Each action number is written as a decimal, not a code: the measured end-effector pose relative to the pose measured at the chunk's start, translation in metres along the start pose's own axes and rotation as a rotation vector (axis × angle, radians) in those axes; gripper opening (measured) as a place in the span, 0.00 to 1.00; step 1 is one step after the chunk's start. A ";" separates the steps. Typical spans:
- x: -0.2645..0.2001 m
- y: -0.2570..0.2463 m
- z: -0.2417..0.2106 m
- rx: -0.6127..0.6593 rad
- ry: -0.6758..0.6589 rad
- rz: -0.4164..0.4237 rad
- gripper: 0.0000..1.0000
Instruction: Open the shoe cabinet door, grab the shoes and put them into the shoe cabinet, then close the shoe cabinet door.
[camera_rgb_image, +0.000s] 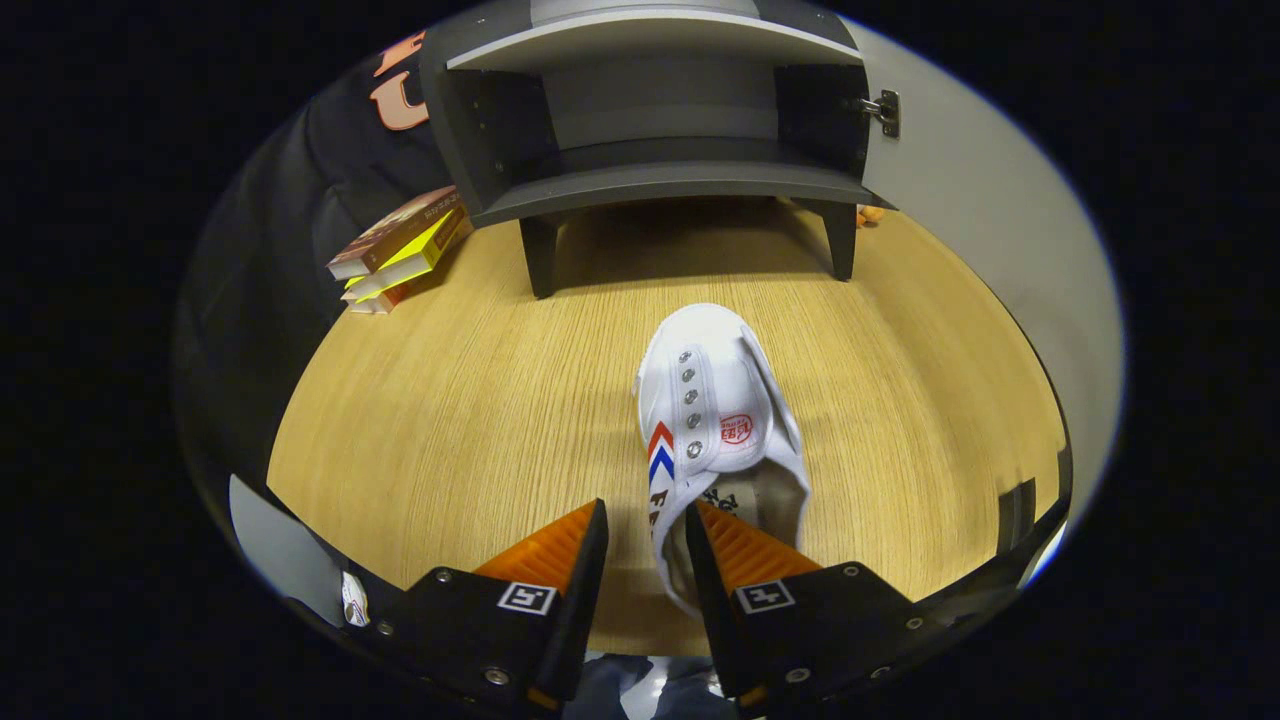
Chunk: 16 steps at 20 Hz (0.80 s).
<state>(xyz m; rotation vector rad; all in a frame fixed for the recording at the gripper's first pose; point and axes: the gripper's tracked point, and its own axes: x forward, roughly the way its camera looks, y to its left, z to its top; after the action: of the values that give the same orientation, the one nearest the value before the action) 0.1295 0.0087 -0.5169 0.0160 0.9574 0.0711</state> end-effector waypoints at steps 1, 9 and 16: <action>0.001 -0.002 0.000 0.009 0.004 -0.001 0.48; 0.010 -0.010 0.005 0.033 -0.010 -0.014 0.22; 0.010 -0.010 0.009 0.007 -0.022 -0.021 0.00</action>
<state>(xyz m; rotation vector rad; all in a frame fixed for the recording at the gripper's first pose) 0.1432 -0.0003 -0.5202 0.0132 0.9358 0.0483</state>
